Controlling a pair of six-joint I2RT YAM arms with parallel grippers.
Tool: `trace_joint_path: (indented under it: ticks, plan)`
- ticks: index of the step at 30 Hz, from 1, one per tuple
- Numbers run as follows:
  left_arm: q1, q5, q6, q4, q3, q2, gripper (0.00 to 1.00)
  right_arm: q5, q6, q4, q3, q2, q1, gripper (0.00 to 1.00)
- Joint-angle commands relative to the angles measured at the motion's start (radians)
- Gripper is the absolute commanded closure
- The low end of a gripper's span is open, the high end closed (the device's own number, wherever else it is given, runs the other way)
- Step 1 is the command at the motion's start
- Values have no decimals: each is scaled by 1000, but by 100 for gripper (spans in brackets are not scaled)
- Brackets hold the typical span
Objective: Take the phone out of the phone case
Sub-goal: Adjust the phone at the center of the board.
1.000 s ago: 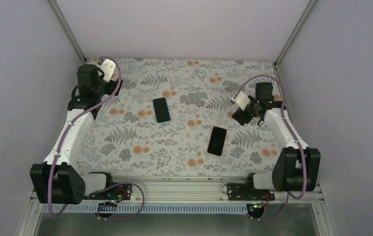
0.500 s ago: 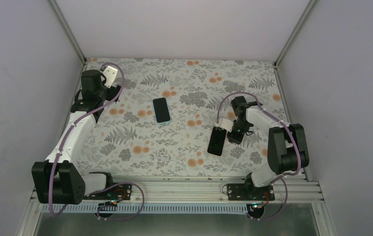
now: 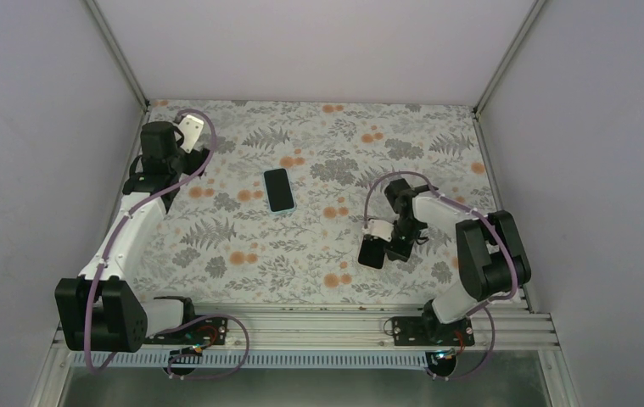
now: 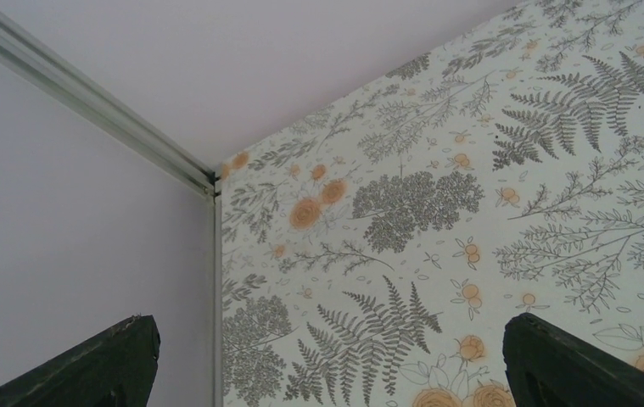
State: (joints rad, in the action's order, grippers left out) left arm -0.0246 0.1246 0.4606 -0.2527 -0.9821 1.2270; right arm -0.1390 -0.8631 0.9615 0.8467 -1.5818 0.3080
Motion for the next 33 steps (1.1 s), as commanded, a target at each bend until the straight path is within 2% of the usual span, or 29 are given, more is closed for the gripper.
trace_joint_path:
  ticks: [1,11,16,27,33]
  plan:
    - [-3,20,6,64,24,-12,0,-46,22,-11,-37,-16,43,96]
    - [-3,24,-2,83,22,10,0,-169,70,-103,-32,9,176,96]
    - [-3,25,-4,95,20,24,0,-232,85,-136,67,-32,193,96]
    - [-1,54,22,124,42,37,0,-266,84,-126,309,-279,227,96]
    - [1,61,37,125,63,10,0,-330,17,-28,375,-249,227,96]
